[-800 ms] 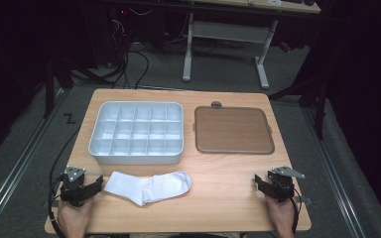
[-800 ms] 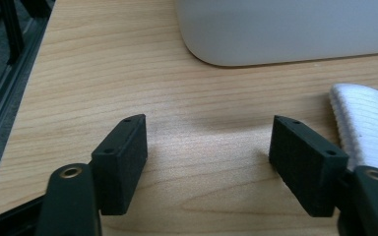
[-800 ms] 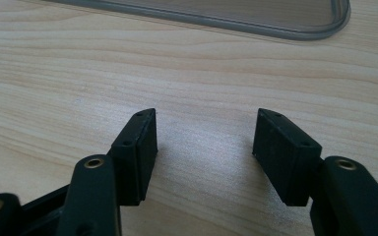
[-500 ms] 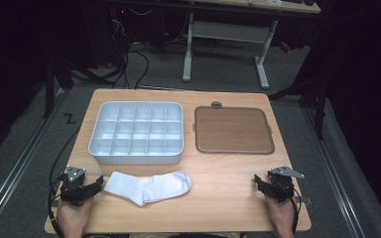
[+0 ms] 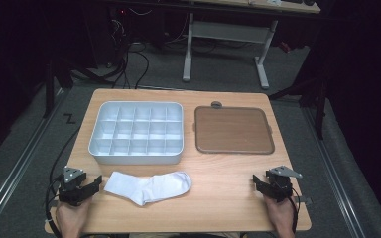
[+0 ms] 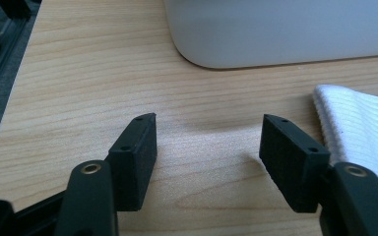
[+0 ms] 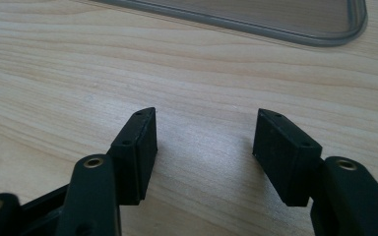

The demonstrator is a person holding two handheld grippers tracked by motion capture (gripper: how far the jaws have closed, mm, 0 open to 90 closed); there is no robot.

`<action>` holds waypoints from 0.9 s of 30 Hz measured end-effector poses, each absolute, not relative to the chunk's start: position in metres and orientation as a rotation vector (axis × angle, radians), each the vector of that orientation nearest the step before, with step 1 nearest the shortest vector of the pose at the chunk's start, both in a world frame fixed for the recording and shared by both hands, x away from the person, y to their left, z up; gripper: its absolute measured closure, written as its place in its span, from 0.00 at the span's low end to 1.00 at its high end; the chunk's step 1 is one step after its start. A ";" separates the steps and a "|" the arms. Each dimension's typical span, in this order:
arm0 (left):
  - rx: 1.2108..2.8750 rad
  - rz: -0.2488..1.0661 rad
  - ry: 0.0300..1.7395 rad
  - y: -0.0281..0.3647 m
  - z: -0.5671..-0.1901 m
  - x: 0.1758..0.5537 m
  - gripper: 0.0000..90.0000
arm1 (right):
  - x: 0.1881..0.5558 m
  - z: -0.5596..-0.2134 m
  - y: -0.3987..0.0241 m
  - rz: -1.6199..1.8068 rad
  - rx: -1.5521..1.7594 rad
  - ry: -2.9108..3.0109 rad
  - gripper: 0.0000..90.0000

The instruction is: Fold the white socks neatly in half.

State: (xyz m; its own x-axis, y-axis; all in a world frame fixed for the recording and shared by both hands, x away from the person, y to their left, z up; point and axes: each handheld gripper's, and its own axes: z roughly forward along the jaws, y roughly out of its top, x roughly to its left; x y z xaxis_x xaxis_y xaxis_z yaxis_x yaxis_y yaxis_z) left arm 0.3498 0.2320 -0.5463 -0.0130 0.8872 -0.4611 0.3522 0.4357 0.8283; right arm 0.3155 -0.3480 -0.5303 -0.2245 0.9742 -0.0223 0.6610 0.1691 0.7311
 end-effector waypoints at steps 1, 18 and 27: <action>1.115 0.609 1.590 0.232 -0.546 0.350 0.45 | 0.316 -0.530 -0.348 0.829 1.540 1.955 0.48; 1.099 0.549 1.567 0.231 -0.535 0.344 0.36 | 0.317 -0.530 -0.346 0.840 1.531 1.963 0.53; 1.112 0.496 1.531 0.216 -0.521 0.336 0.36 | 0.315 -0.527 -0.342 0.876 1.543 1.980 0.58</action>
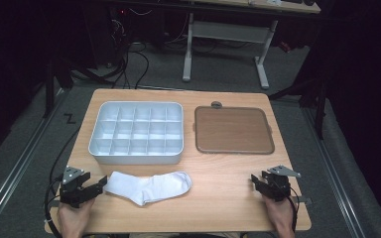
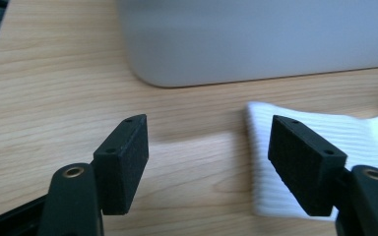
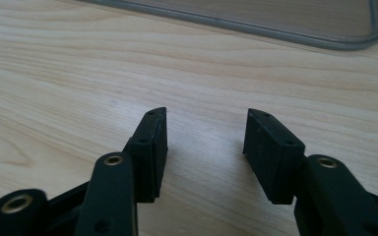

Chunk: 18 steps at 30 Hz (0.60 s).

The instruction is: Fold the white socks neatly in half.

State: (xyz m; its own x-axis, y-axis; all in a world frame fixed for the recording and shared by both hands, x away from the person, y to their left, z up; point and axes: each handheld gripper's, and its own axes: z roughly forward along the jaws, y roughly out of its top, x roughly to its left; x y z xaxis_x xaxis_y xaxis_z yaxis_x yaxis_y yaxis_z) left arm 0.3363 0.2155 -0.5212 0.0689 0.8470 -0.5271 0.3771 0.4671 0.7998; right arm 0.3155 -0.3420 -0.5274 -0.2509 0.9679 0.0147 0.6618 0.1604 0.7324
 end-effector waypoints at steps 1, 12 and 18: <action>1.117 0.491 1.528 0.213 -0.520 0.336 0.36 | 0.314 -0.524 -0.339 0.903 1.538 1.978 0.61; 1.189 0.452 1.524 0.185 -0.516 0.335 0.39 | 0.314 -0.511 -0.290 1.053 1.411 2.115 0.66; 1.233 0.459 1.533 0.173 -0.519 0.339 0.38 | 0.320 -0.506 -0.254 1.151 1.339 2.206 0.66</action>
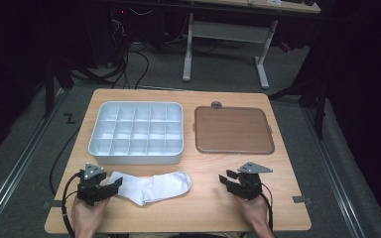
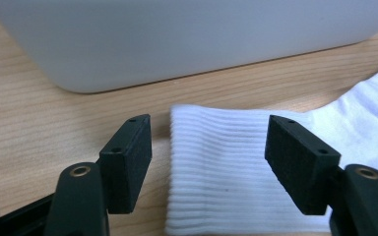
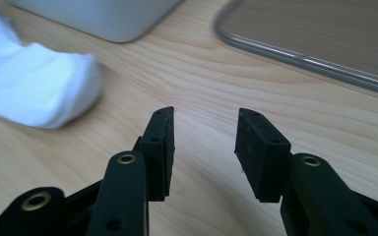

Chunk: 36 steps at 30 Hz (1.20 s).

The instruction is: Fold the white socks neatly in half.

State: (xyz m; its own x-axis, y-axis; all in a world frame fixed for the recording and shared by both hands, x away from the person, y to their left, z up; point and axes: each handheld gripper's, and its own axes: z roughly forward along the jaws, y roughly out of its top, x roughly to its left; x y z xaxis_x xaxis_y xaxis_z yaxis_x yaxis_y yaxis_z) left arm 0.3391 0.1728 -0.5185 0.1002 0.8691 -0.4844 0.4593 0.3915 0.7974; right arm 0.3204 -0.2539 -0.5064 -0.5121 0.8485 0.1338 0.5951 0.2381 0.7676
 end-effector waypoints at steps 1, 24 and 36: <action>1.247 0.474 1.528 0.170 -0.519 0.339 0.38 | 0.321 -0.506 -0.247 1.170 1.331 2.223 0.66; 1.274 0.485 1.575 0.159 -0.536 0.340 0.40 | 0.325 -0.505 -0.164 1.250 1.147 2.400 0.55; 1.271 0.465 1.571 0.159 -0.537 0.340 0.46 | 0.335 -0.521 -0.154 1.187 1.196 2.451 0.78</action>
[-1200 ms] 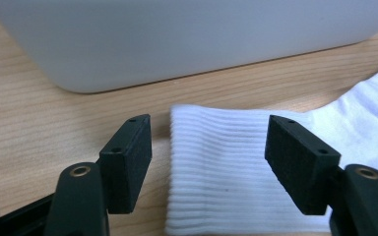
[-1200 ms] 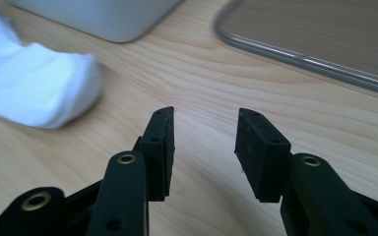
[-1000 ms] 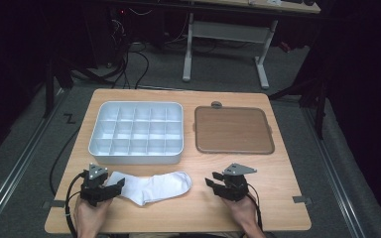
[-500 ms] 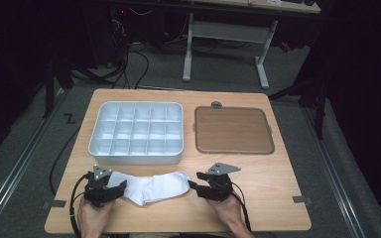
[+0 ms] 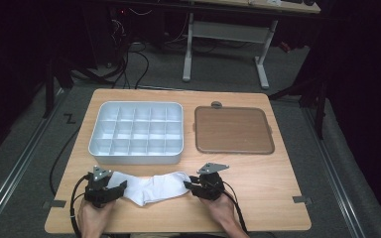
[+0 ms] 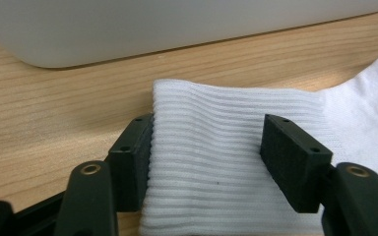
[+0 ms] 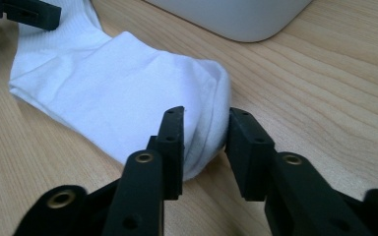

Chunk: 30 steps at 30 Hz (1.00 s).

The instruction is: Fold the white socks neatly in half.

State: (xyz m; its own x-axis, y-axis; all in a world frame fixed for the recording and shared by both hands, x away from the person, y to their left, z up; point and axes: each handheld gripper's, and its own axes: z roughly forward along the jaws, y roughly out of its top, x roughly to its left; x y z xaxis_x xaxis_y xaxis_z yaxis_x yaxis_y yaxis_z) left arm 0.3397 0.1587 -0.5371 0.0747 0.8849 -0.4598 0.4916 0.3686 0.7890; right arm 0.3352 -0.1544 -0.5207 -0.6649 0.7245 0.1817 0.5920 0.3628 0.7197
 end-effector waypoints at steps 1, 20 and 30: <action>1.277 0.456 1.566 0.158 -0.537 0.339 0.48 | 0.335 -0.521 -0.155 1.186 1.204 2.448 0.83; 1.317 0.307 1.522 0.151 -0.530 0.335 0.82 | 0.332 -0.516 -0.165 1.158 1.198 2.459 0.96; 1.308 0.270 1.451 0.127 -0.511 0.334 0.82 | 0.327 -0.509 -0.192 1.168 1.267 2.393 0.96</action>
